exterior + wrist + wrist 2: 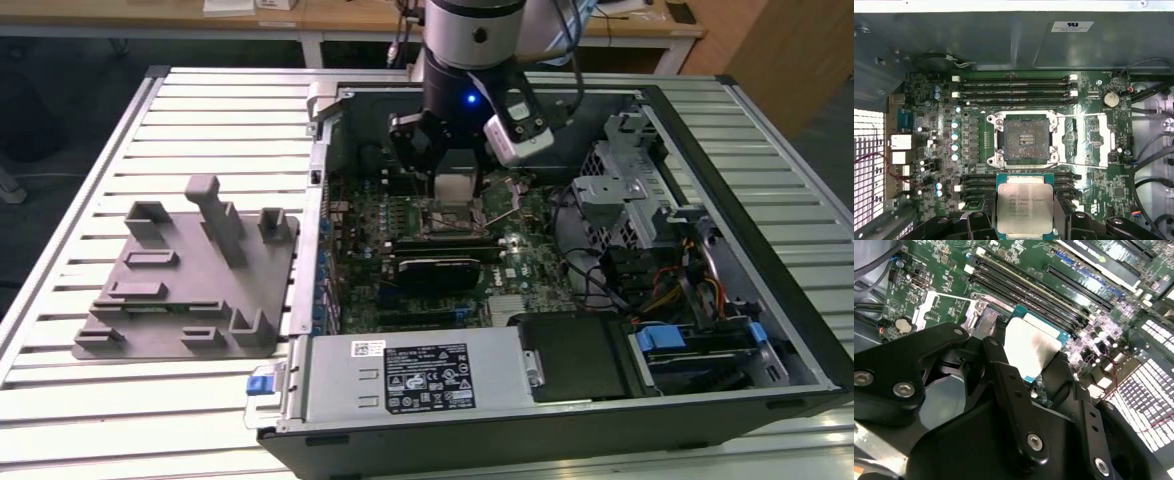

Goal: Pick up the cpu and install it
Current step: 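Pick up the cpu and move it towards the insertion slot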

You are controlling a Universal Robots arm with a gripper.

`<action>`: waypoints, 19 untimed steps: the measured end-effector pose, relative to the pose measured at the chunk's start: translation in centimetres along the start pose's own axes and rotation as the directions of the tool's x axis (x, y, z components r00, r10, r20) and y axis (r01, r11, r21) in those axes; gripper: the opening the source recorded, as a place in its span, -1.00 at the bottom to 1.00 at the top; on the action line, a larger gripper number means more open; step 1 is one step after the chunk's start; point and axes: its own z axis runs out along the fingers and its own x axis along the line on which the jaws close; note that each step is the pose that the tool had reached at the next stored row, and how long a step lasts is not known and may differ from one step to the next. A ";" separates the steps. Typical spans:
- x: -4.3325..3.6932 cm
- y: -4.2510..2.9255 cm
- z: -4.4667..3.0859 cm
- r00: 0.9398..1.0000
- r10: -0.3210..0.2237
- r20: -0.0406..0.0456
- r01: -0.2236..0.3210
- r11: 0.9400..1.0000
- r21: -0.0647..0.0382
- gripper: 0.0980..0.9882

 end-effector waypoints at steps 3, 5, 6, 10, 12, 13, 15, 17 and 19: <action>-0.14 0.11 0.55 1.000 0.000 -0.001 0.000 1.000 0.000 0.00; -0.23 0.21 0.88 1.000 0.000 -0.002 0.000 1.000 0.000 0.00; -0.29 0.28 1.02 1.000 0.000 -0.003 0.000 1.000 0.000 0.00; -0.50 0.66 1.58 1.000 0.000 -0.003 0.000 1.000 0.000 0.00; -0.61 0.90 1.73 1.000 0.000 -0.004 0.000 1.000 0.000 0.00; -0.67 1.03 1.80 1.000 0.000 -0.004 0.000 1.000 0.000 0.00; -0.76 1.29 1.93 1.000 0.000 -0.004 0.000 1.000 0.000 0.00; -0.83 1.54 2.05 1.000 0.000 -0.004 0.000 1.000 0.000 0.00; -0.88 1.78 2.19 1.000 0.000 -0.004 0.000 1.000 0.000 0.00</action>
